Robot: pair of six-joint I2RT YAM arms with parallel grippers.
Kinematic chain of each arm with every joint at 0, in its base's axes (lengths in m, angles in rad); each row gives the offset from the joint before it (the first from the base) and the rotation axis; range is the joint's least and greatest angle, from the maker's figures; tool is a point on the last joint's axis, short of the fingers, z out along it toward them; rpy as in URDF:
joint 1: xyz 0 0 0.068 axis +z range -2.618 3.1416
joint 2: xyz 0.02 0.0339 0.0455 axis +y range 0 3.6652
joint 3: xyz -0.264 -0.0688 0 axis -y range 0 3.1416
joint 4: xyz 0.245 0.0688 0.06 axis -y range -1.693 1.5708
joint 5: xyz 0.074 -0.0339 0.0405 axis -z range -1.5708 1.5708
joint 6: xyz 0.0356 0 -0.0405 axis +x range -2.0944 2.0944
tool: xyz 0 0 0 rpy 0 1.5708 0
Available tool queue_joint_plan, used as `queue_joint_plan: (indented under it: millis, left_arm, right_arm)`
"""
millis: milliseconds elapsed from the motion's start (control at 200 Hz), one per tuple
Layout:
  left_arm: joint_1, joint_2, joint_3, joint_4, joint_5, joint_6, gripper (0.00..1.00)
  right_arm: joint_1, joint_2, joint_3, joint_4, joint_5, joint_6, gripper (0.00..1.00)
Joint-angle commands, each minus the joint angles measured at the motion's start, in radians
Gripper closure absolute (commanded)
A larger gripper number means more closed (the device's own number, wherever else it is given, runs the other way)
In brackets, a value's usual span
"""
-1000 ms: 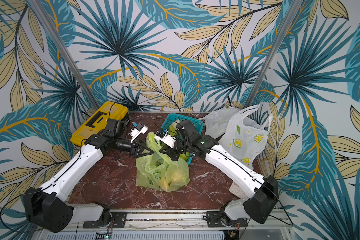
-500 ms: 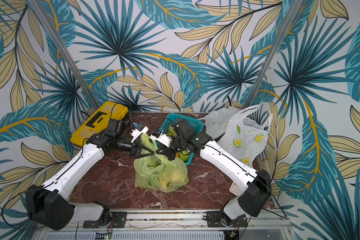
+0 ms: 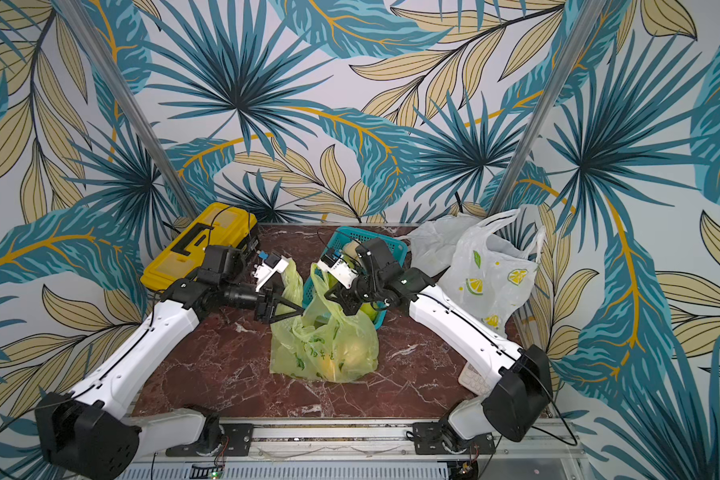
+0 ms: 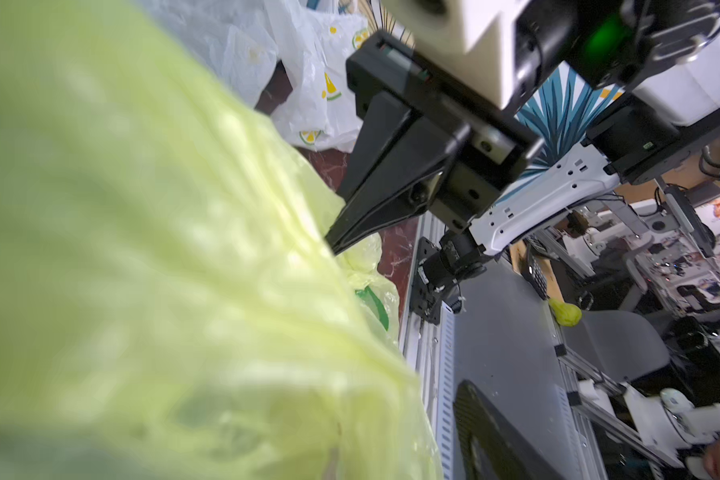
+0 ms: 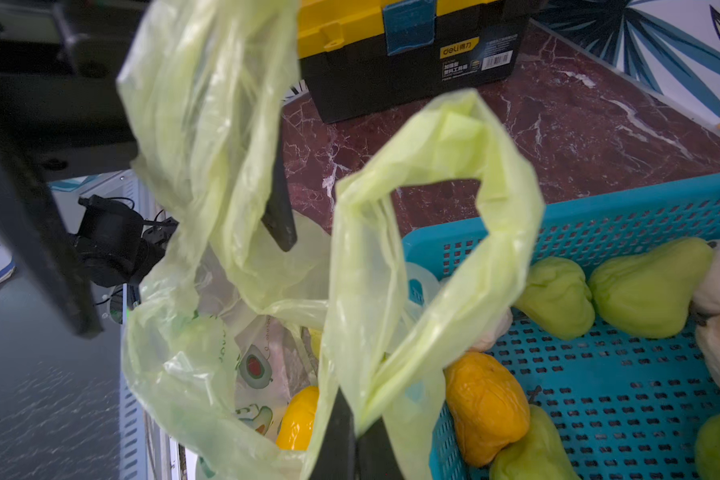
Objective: Place the pears into plastic bags & tie knots
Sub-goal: Tie the plastic bag at the center of the board.
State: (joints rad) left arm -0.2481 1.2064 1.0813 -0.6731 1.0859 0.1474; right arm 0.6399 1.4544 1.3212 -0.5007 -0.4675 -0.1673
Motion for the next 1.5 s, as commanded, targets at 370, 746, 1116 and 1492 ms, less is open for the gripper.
queue_joint_plan:
  millis: [370,746,1116,1492]
  left_arm:
    - [0.014,0.015,-0.102,0.387,-0.042,-0.198,0.82]
    - [-0.062,0.196,0.042,0.135,0.071,-0.067,0.92]
    - [-0.028,0.15,0.07,0.011,0.173,0.111,0.41]
    - [-0.107,0.28,0.197,0.009,0.101,0.1,0.4]
  right_arm:
    - [-0.016,-0.142,-0.113,0.146,0.047,0.095,1.0]
    - [0.086,-0.003,0.116,-0.209,0.02,-0.204,1.0]
    - [0.086,0.077,0.178,-0.284,0.01,-0.254,1.0]
    - [0.087,0.08,0.172,-0.257,-0.006,-0.229,1.0]
